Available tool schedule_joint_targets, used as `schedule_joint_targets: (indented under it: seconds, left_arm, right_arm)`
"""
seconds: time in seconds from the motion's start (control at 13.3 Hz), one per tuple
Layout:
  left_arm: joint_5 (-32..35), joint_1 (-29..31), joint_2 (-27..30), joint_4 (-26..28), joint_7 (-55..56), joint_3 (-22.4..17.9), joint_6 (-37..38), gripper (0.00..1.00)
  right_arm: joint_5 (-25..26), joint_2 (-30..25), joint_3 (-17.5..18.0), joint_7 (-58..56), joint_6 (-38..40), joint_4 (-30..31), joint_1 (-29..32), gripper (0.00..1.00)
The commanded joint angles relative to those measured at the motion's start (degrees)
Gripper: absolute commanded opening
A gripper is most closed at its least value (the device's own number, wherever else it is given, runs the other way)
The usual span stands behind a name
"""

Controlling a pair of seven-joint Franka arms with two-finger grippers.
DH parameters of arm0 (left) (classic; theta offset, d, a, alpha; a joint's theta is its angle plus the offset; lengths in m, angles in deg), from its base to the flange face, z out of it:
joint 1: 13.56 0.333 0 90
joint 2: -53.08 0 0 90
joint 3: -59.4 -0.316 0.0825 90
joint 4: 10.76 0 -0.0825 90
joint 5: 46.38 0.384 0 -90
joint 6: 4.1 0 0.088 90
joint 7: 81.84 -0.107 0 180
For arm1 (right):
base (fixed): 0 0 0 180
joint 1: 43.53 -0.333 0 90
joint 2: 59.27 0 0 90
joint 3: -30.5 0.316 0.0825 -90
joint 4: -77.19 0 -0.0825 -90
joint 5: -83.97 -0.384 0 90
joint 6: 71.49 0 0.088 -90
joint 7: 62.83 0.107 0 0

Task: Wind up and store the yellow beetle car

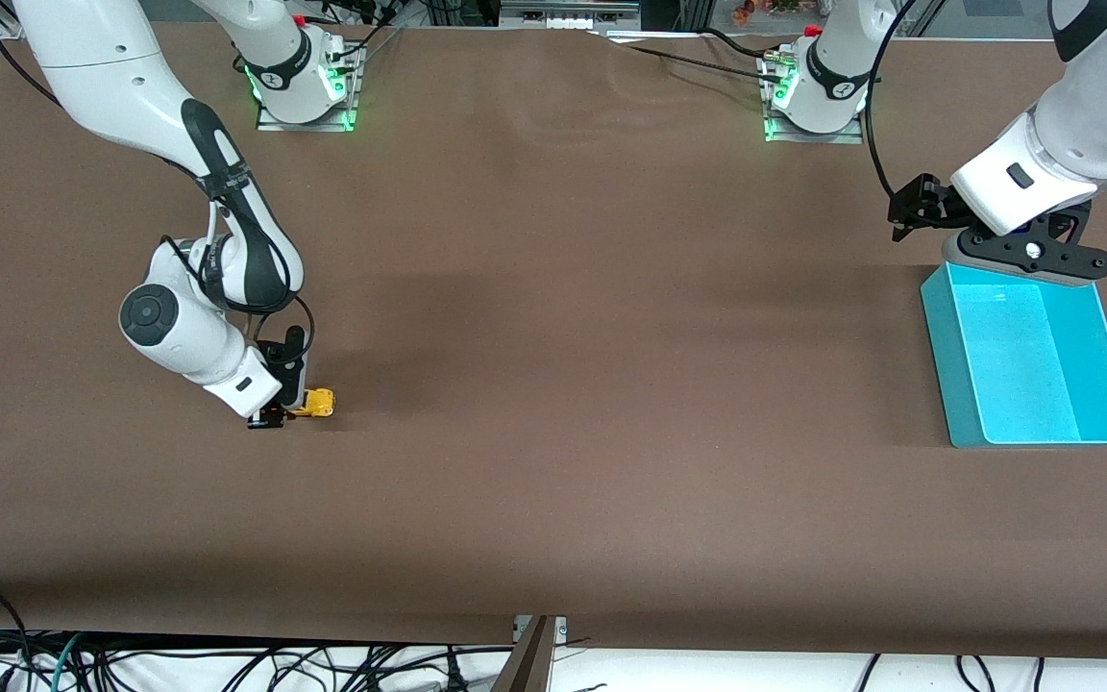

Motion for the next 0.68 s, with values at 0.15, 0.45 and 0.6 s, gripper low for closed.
schedule_joint_targets:
  seconds: [0.15, 0.45, 0.6]
  left_arm:
    - [0.6, 0.3, 0.2, -0.5, -0.1, 0.2, 0.9, 1.00]
    - [0.6, 0.3, 0.2, -0.5, -0.1, 0.2, 1.0, 1.00]
    - [0.6, 0.3, 0.2, -0.5, 0.0, 0.2, 1.0, 1.00]
  right_arm:
    - [-1.1, -0.9, 0.3, -1.2, -0.1, 1.3, 0.3, 0.38]
    - [-1.1, -0.6, 0.3, -1.3, -0.1, 1.4, 1.0, 0.38]
    - [-1.1, -0.2, 0.3, -1.4, -0.1, 1.4, 1.9, 0.37]
